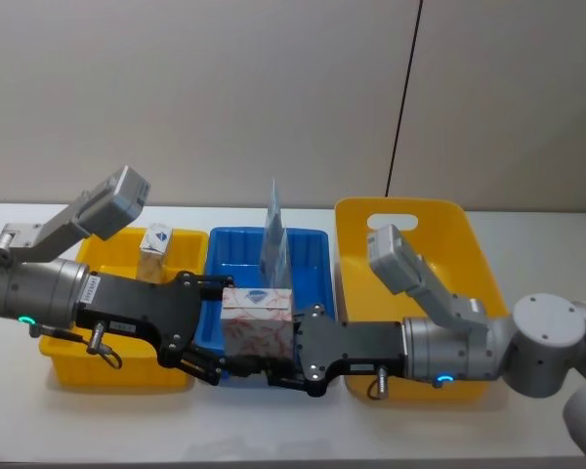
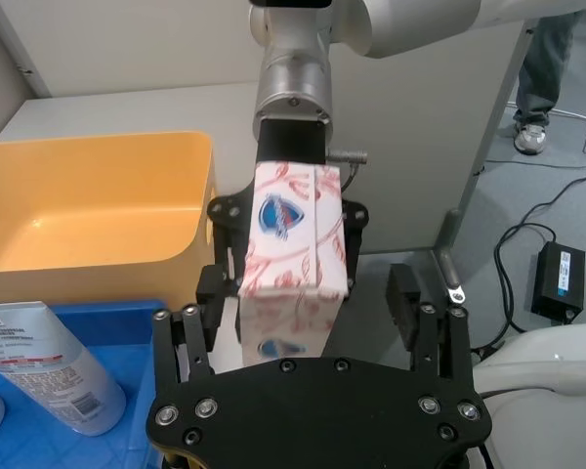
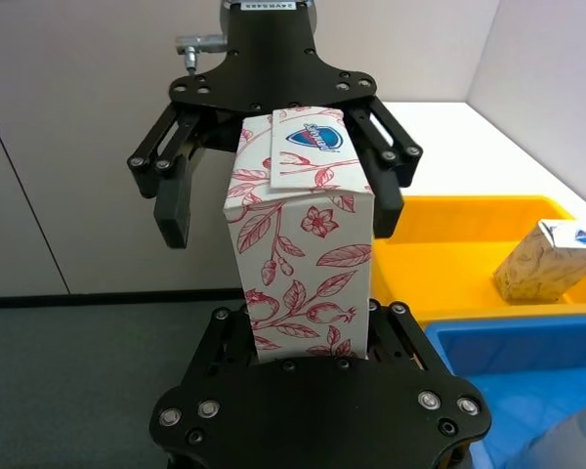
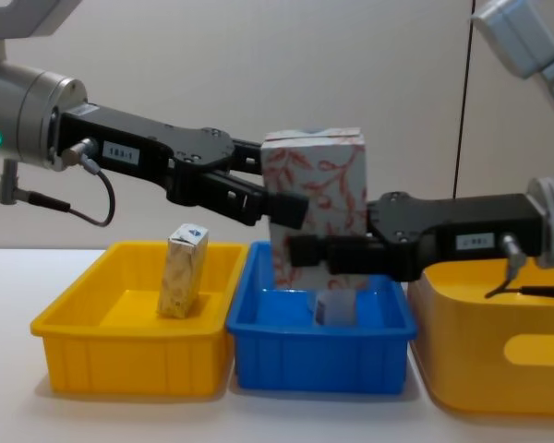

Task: Bimanual collaborative sorting of washing and personal care products

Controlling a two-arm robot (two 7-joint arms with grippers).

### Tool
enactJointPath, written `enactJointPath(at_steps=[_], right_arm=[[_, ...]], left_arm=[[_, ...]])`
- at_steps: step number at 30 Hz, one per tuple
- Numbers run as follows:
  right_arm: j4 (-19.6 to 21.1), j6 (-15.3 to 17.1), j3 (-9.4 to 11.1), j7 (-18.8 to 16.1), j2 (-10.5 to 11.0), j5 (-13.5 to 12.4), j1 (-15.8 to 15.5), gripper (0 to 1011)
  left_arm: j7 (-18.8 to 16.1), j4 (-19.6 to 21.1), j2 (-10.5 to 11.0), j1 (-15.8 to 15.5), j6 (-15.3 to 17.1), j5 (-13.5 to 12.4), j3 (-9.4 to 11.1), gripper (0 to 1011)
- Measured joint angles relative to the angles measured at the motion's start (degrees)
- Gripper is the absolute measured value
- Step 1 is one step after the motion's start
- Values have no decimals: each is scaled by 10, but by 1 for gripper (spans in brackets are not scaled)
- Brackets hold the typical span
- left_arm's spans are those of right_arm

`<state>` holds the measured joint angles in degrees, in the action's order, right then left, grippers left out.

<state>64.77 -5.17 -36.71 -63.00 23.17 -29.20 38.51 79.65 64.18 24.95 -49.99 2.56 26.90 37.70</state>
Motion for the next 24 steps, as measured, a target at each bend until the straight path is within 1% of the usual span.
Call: enactJointPath(at_steps=[1, 3, 14, 18, 24], right_arm=[[5, 1, 1, -1, 5, -3, -2, 370], [11, 2, 3, -3, 10, -6, -6, 370], [52, 9, 18, -8, 54, -29, -32, 370], [65, 11, 28, -5, 72, -38, -42, 370], [73, 12, 40, 4, 90, -49, -52, 370]], left_arm=[[0, 0, 0, 0, 0, 0, 0, 986], [0, 0, 0, 0, 0, 0, 0, 1001], [0, 0, 0, 0, 0, 0, 0, 1001], [0, 0, 0, 0, 0, 0, 0, 1001], [0, 0, 0, 0, 0, 0, 0, 1001]])
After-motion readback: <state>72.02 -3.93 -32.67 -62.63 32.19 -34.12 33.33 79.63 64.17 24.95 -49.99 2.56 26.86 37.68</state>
